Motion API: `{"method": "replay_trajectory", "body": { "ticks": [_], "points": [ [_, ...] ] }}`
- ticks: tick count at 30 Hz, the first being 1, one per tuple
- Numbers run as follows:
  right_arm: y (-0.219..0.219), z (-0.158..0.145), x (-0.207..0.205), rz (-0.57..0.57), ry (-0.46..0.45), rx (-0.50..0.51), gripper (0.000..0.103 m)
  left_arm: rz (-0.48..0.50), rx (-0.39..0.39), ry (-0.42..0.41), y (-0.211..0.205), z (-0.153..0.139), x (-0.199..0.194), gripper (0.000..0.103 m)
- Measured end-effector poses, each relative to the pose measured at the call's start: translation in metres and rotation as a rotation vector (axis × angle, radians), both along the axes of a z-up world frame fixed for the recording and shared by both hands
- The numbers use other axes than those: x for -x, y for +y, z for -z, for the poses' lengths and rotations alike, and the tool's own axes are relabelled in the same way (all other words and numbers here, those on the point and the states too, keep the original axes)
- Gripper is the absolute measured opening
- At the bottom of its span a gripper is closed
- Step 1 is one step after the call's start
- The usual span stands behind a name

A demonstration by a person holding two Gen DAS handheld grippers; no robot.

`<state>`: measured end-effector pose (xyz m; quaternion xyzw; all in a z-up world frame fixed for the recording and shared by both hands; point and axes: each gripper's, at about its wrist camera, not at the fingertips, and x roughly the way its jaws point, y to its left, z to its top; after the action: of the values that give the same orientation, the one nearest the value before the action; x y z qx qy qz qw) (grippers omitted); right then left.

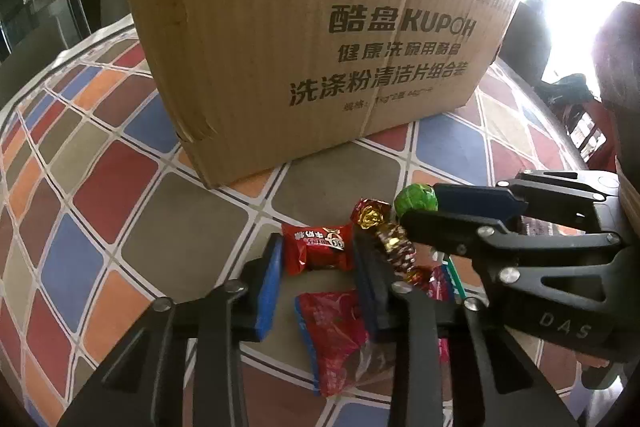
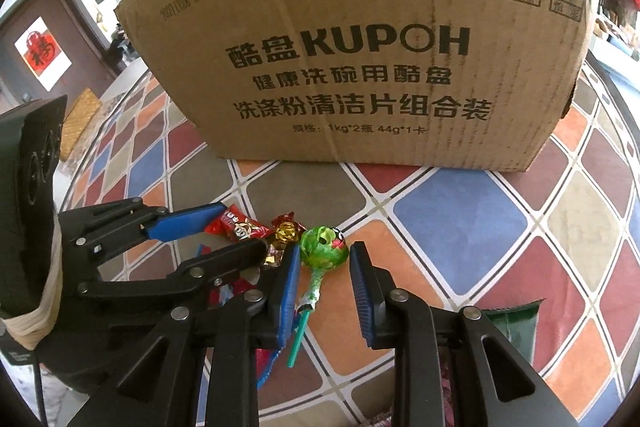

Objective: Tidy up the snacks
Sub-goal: 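Grasp the red candy with the left tool while the right tool grasps the green lollipop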

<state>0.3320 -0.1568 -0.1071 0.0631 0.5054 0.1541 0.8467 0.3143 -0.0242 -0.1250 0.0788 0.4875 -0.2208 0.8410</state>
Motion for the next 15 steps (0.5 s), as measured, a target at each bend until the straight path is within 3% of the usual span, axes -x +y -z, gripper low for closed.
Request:
{"method": "replay_trajectory", "body": {
  "ticks": [15],
  "points": [
    [-0.001,-0.006,0.004,0.006,-0.036,0.021,0.026,-0.067,0.062,-0.022,0.008,-0.018,0.01,0.026]
  ]
}}
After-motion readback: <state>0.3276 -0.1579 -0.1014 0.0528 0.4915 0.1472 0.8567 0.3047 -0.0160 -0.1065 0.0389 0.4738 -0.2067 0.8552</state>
